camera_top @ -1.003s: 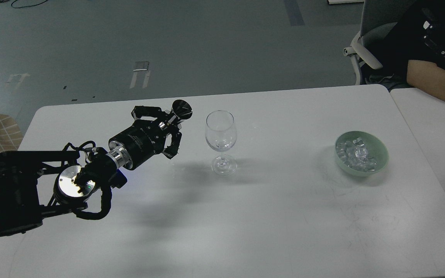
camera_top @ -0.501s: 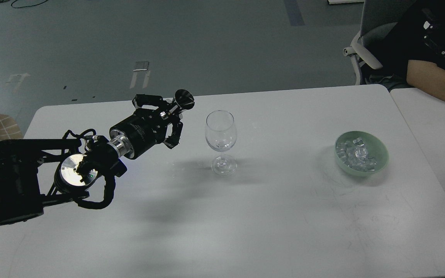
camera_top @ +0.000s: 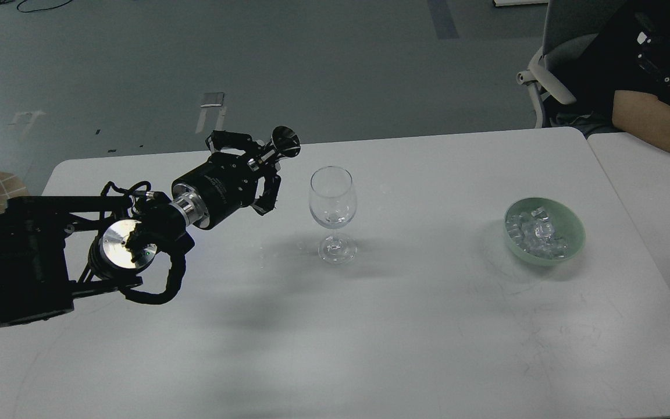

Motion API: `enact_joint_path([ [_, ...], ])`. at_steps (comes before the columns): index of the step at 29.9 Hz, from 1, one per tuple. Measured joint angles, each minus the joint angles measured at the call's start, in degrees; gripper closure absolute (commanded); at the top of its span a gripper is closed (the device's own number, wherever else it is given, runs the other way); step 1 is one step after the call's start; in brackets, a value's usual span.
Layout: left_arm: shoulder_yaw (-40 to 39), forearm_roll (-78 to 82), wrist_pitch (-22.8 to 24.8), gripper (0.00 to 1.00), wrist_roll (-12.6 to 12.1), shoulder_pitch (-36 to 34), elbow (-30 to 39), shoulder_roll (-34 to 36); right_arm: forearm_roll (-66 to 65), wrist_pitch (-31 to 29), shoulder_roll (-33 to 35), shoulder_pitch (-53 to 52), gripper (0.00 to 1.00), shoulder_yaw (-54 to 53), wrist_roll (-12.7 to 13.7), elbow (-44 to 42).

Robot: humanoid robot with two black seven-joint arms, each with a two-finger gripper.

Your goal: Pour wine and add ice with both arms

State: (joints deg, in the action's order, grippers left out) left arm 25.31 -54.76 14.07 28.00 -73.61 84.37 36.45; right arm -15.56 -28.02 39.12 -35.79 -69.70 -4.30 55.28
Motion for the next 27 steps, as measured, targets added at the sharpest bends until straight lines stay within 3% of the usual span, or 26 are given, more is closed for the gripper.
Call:
enact_joint_path([
  [27,0.8,1.2,-1.5,0.84,0.0,-1.1,-2.5,-3.0,0.0,0.0,-0.1,0.0,0.0,0.0,-0.1,0.0],
])
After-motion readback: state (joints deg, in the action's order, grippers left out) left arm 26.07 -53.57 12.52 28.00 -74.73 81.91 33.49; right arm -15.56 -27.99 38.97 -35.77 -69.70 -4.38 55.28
